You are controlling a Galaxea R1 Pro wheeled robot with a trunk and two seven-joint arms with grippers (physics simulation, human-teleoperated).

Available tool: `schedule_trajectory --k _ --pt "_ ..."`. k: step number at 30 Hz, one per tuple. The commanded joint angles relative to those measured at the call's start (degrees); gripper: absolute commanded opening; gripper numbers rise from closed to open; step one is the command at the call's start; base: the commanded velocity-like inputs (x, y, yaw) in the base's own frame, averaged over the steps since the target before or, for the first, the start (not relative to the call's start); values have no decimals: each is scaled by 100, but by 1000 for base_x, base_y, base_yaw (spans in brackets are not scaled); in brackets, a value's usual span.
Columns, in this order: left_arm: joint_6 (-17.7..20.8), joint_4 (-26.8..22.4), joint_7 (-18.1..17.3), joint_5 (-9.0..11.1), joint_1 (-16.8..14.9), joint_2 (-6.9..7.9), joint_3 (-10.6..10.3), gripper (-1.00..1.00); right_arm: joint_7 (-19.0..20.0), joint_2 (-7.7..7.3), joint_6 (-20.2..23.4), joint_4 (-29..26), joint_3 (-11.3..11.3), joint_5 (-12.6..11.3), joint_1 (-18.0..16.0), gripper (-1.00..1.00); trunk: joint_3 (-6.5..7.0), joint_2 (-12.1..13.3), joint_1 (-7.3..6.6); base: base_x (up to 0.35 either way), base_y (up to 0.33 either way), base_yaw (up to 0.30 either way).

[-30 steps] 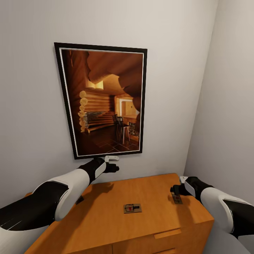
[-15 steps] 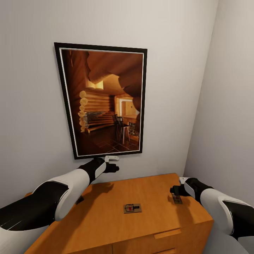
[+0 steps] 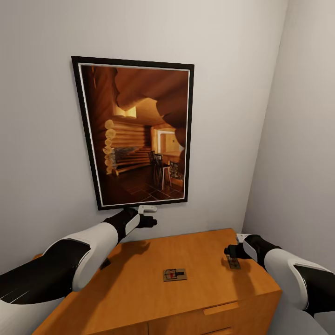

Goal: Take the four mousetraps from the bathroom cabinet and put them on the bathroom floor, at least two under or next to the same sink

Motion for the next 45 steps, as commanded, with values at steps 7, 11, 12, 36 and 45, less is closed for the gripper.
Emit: schedule_trajectory --k 7,11,12,36,45 --pt "25 -5 -6 49 -1 0 -49 100 24 -8 52 -2 -44 62 -2 100 -3 -5 2 0 0 0" --pt "25 -5 -6 48 -1 0 -49 100 24 -8 70 -3 -44 62 -2 100 -3 -5 2 0 0 0" --pt "25 -5 -6 48 -1 0 -49 100 24 -9 74 -3 -44 63 -2 100 -3 -5 2 0 0 0" --pt "41 -34 37 39 -1 0 -50 100 24 -42 509 -16 -44 82 -2 100 -3 -5 2 0 0 0" --pt "42 -43 61 38 -1 0 -49 100 24 -44 744 -25 -44 98 -2 100 -3 -5 2 0 0 0"
